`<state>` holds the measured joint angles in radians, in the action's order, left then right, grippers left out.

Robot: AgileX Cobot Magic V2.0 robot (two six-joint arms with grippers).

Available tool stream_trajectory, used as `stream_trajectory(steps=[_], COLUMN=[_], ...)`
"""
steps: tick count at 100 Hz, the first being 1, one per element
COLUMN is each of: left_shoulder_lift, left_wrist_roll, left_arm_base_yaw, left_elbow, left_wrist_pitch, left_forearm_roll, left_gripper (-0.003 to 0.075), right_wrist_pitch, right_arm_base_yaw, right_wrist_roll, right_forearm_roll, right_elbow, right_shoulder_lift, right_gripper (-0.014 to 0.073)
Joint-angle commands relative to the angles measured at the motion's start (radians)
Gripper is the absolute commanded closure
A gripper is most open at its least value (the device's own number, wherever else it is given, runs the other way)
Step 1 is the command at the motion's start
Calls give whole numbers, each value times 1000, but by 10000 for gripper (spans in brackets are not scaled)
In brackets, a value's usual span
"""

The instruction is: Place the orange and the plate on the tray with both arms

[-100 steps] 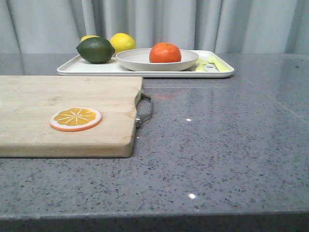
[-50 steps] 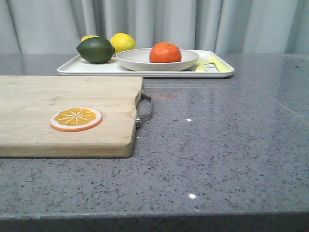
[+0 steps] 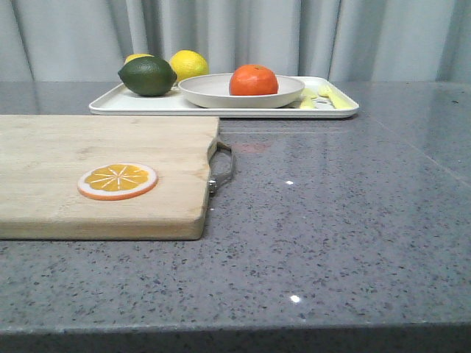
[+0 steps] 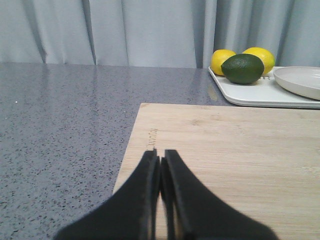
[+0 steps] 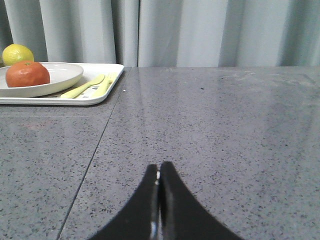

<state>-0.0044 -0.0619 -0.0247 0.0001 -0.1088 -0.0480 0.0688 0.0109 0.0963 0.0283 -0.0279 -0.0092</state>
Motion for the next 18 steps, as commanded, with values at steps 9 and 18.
stream_trajectory(steps=[9,18], left_shoulder_lift=[-31,-31], left_wrist_roll=[0,0], left_arm_base_yaw=[-2,-2], left_elbow=[24,24], left_wrist_pitch=[74,74], left_forearm_roll=[-3,-3], left_gripper=[739,739], right_wrist_pitch=[-75,-75], right_arm_base_yaw=[-6,-6], right_wrist_roll=[3,3], right_forearm_roll=[14,14], right_elbow=[-2,-2], right_shoulder_lift=[-22,-22], right_gripper=[661,661])
